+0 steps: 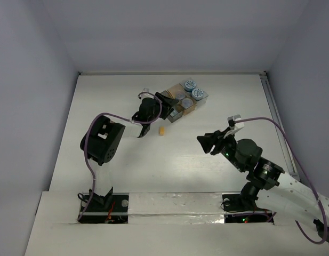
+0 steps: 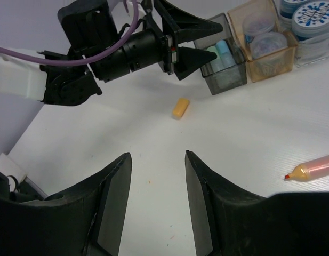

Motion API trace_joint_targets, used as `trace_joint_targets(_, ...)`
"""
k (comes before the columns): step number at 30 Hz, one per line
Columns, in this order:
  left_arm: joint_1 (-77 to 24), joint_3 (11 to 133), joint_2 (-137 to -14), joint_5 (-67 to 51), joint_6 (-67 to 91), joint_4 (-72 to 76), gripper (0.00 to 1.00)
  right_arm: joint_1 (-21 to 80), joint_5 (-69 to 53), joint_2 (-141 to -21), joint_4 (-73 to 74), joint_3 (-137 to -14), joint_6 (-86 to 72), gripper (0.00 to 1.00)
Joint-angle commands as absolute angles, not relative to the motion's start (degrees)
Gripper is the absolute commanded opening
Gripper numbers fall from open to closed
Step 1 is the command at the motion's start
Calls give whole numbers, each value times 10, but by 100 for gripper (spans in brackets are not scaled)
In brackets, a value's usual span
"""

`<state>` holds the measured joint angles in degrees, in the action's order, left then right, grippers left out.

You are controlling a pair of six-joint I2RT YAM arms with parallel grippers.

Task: Sort the stationery into containers
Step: Pick up the pen from the center of the board.

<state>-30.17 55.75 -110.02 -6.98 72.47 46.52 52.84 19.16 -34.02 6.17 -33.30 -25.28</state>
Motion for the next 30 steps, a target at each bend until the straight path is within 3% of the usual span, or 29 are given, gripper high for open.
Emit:
trace_joint_targets(1, -308, 558, -1069, -61, 698, 495, 58, 526, 244, -341, 80, -360, -238, 52)
trace_joint_targets(4, -314, 573, -1041, -69, 648, 491, 67, 526, 287, -362, 96, -359, -243, 58)
trace_joint_targets(13, -364, 562, -886, -70, 414, 490, 69, 487, 354, -493, 146, -381, -268, 74)
trace_joint_targets(18, -392, 459, -779, -55, 345, 483, 67, 359, 287, -561, 158, -382, -252, 84)
trace_joint_targets(23, -417, 349, -667, -47, 321, 452, 67, 304, 241, -657, 191, -428, -266, 95)
trace_joint_targets(30, -427, 261, -542, -54, 313, 397, 66, 251, 168, -808, 191, -474, -299, 94)
